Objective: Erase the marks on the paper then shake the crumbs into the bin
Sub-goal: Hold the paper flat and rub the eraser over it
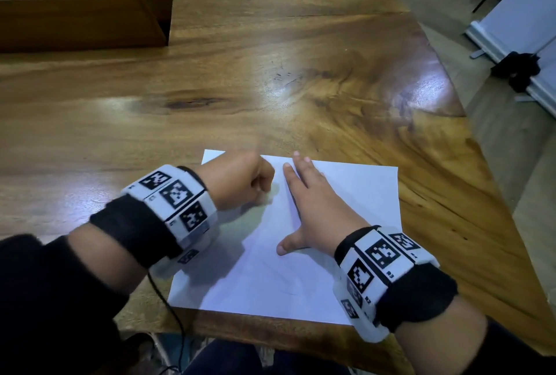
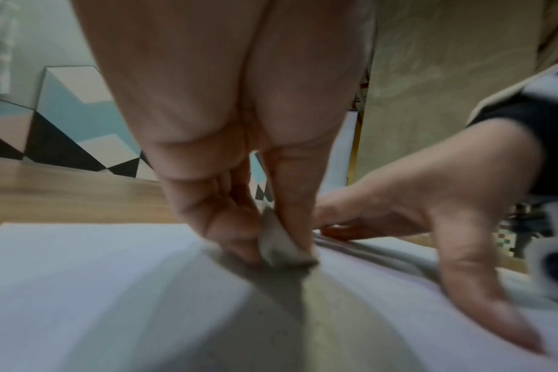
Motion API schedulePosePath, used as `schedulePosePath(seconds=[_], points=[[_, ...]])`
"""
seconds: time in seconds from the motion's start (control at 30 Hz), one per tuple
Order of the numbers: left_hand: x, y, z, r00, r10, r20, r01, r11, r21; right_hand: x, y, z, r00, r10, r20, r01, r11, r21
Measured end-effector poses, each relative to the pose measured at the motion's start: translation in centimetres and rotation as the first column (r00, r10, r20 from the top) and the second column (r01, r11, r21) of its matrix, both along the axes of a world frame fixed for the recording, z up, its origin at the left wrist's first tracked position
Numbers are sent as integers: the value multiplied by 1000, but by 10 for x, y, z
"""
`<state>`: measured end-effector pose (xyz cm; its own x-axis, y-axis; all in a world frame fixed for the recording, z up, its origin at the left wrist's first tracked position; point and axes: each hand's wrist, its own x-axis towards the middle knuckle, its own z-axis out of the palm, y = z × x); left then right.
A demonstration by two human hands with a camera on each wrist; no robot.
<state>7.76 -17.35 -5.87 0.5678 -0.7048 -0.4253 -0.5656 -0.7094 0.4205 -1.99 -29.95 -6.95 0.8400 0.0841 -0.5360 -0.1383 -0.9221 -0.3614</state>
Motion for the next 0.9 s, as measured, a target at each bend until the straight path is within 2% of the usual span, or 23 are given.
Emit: schedulePosePath(seconds=[0.03, 0.1, 0.17, 0.23, 0.3, 0.37, 0.4, 0.47, 0.53, 0.6, 0.67, 0.77, 0.83, 0.9], points=[[0, 2, 1, 999, -28, -34, 29, 999, 32, -1, 0, 0, 1000, 1, -1, -1, 1000, 0], [5, -3, 2, 1000, 13, -11, -13, 1000, -6, -1, 0, 0, 1000, 6, 1, -6, 1000, -4], [13, -14, 0, 989, 101, 104, -90, 991, -103, 0, 0, 1, 1000, 8, 6, -8, 1000, -8], [11, -17, -3, 979, 116, 169, -91, 985, -145, 0, 1, 2, 1000, 7, 5, -7, 1000, -8], [1, -6, -6, 993, 30, 117, -17, 994, -105, 0, 0, 1, 1000, 1, 3, -1, 1000, 2], [-11, 9, -4, 997, -76, -11, 76, 997, -23, 0, 0, 0, 1000, 2, 3, -2, 1000, 6], [-10, 12, -2, 995, -82, -61, 82, 997, -4, 0, 0, -1, 1000, 2, 5, -2, 1000, 4], [-1, 6, 2, 1000, -6, -27, 5, 999, -40, 0, 1, 0, 1000, 6, 4, -6, 1000, -3], [12, -9, 0, 991, 90, 96, -78, 989, -122, 0, 1, 1, 1000, 7, 4, -7, 1000, -8], [11, -18, -2, 981, 118, 155, -94, 984, -155, -1, 1, 2, 1000, 7, 6, -7, 1000, -5], [0, -11, -5, 991, 44, 130, -28, 992, -120, -1, 0, 2, 1000, 6, 5, -6, 1000, 2], [-11, 9, -3, 994, -93, -59, 93, 996, -2, -1, 1, 1, 1000, 0, -2, 0, 1000, 12], [-4, 7, 1, 994, -28, -102, 27, 1000, -14, -1, 1, 1, 1000, 7, -2, -7, 1000, -1], [10, -4, 0, 997, 74, -8, -74, 992, -101, -1, 1, 1, 1000, 11, -1, -11, 1000, -10]])
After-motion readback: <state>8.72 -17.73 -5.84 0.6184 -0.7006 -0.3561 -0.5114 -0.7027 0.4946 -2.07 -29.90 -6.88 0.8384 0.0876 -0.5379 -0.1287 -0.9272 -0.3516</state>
